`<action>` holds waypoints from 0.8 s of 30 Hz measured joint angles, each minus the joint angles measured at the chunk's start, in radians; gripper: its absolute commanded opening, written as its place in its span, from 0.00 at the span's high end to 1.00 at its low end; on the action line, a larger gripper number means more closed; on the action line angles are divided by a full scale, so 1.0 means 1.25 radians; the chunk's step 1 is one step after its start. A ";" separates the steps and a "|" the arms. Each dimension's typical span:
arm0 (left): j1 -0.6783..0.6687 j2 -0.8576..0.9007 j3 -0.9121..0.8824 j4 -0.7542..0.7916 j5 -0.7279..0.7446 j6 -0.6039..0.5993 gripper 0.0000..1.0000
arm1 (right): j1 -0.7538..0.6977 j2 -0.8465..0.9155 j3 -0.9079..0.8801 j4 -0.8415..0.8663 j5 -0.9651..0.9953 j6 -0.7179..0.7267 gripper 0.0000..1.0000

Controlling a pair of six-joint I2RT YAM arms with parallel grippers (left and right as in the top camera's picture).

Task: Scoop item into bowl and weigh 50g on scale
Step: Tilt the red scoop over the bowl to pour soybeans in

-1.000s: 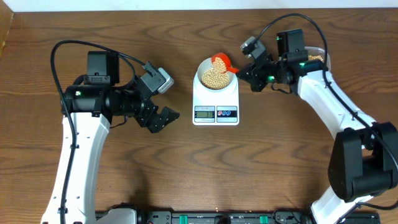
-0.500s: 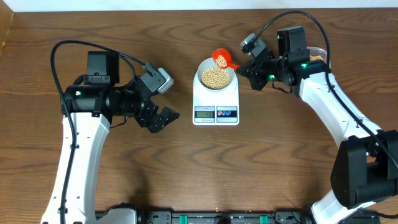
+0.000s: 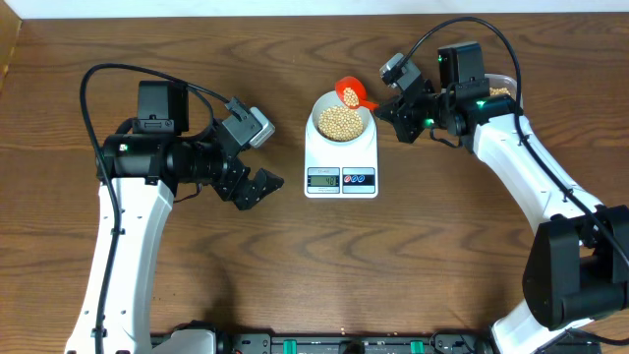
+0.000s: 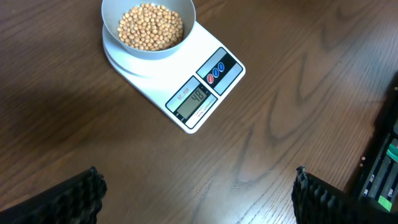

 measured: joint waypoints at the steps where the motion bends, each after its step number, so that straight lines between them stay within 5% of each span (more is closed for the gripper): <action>1: 0.000 0.000 0.000 0.000 0.000 0.000 0.02 | 0.000 0.000 0.000 0.000 0.000 0.000 0.99; 24: 0.000 0.000 0.000 0.000 0.000 0.000 0.02 | -0.002 0.000 0.000 0.006 -0.025 -0.018 0.99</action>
